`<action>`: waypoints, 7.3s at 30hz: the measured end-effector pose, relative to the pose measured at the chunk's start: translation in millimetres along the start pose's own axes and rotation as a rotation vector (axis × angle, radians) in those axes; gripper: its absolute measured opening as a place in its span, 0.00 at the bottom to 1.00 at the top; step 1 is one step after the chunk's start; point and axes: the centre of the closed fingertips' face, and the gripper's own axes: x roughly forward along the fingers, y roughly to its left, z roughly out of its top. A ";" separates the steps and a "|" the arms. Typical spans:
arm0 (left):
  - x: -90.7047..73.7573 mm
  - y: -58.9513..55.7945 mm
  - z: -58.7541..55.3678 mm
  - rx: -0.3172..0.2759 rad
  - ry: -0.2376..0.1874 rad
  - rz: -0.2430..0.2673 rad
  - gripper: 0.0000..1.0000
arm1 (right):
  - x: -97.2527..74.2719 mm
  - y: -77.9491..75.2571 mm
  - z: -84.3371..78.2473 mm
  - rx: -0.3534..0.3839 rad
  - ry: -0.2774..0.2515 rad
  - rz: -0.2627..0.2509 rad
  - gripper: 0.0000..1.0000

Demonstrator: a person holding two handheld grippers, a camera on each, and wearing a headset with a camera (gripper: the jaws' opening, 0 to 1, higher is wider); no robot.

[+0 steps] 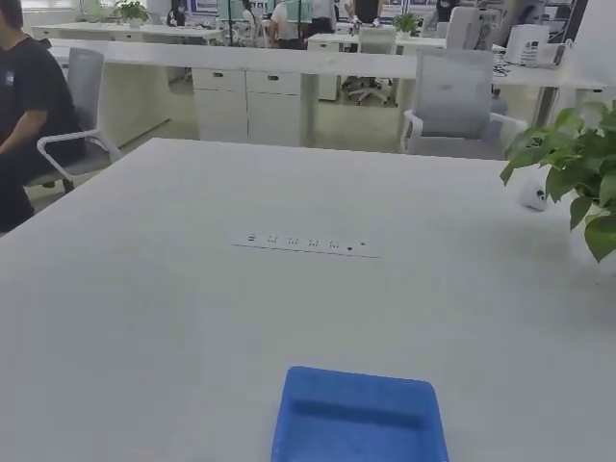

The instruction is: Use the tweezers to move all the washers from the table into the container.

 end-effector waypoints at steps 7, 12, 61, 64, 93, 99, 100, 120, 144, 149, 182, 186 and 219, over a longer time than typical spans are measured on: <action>8.9 -0.9 -3.8 0.058 0.061 -0.015 0.07 | 5.5 5.7 -9.7 -0.069 0.065 0.012 0.19; 15.1 -2.5 -6.3 0.199 0.121 -0.013 0.03 | 7.8 6.0 -11.1 -0.056 0.073 0.019 0.19; -15.7 -19.6 72.8 0.438 0.002 -0.159 0.00 | 75.7 24.2 -7.4 -0.291 0.169 0.265 0.15; -17.9 -25.9 87.2 0.476 -0.022 -0.171 0.00 | 75.1 21.7 -5.6 -0.281 0.155 0.254 0.11; -17.5 -41.6 130.8 0.474 -0.061 -0.235 0.00 | 62.9 25.3 3.7 -0.133 0.068 0.262 0.07; -14.5 -43.1 127.8 0.474 -0.044 -0.251 0.00 | 63.1 24.5 -1.4 -0.135 0.084 0.251 0.07; -14.8 -43.9 128.0 0.474 -0.044 -0.254 0.00 | 62.7 24.2 -1.2 -0.139 0.083 0.248 0.07; -6.3 -46.0 127.9 0.504 -0.007 -0.281 0.00 | 65.5 21.0 -10.2 -0.105 0.085 0.240 0.07; 2.3 -38.7 139.3 0.261 -0.111 -0.287 0.11 | 47.1 16.4 20.8 -0.085 0.031 0.251 0.03; -16.1 -11.8 122.0 0.019 -0.208 -0.149 0.31 | 47.4 13.2 21.1 -0.049 0.018 0.220 0.02; -99.8 72.8 39.7 -0.408 -0.588 0.628 0.99 | 8.6 -46.9 86.1 0.341 -0.196 0.127 0.02; -102.0 73.6 41.8 -0.358 -0.584 0.650 0.99 | 16.9 -70.7 92.9 0.375 -0.230 0.057 0.02; -96.7 69.3 42.4 -0.340 -0.546 0.619 0.99 | 69.8 -102.8 60.2 0.389 -0.131 -0.094 0.03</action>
